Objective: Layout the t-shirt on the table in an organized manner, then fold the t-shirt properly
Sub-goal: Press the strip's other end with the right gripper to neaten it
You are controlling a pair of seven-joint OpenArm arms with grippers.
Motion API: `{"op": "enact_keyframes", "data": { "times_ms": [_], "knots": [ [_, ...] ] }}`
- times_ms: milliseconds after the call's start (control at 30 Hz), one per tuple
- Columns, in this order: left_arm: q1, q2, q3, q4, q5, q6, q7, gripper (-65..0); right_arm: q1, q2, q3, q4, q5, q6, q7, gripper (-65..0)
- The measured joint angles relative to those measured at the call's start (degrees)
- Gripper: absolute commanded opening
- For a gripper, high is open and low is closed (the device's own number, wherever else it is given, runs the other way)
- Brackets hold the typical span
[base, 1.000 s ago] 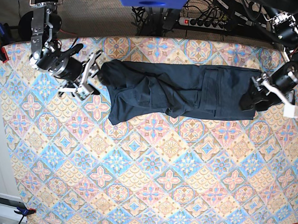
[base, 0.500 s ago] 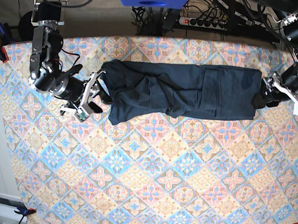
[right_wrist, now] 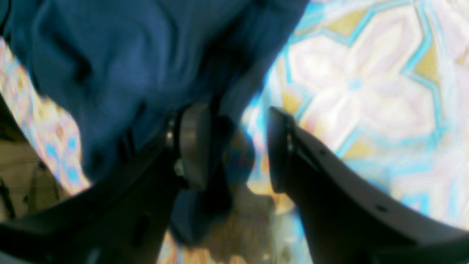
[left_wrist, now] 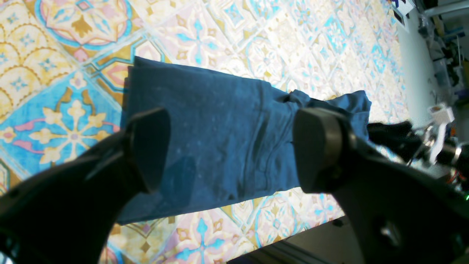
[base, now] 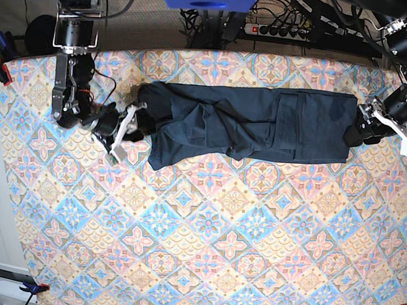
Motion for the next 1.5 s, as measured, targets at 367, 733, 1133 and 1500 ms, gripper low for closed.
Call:
{"op": "enact_keyframes", "data": {
  "times_ms": [367,733,1133,1500],
  "knots": [
    [0.0,0.0,0.0,0.0,0.0,0.0,0.0,-13.4,0.3,0.2,0.0,-8.2,5.9,-0.2,0.7,-36.9],
    [0.0,0.0,0.0,0.0,0.0,0.0,0.0,-13.4,0.2,-1.4,0.5,-9.3,6.5,-0.1,1.0,-37.1],
    [0.0,0.0,0.0,0.0,2.6,0.0,0.0,-13.4,0.1,-1.6,4.5,-9.4,9.9,-0.3,0.6,-32.3],
    [-1.0,0.0,0.0,0.0,2.8,0.0,-0.2,-13.4,0.0,-1.8,4.4,-9.4,9.9,-0.2,-1.2,-26.5]
  ]
}}
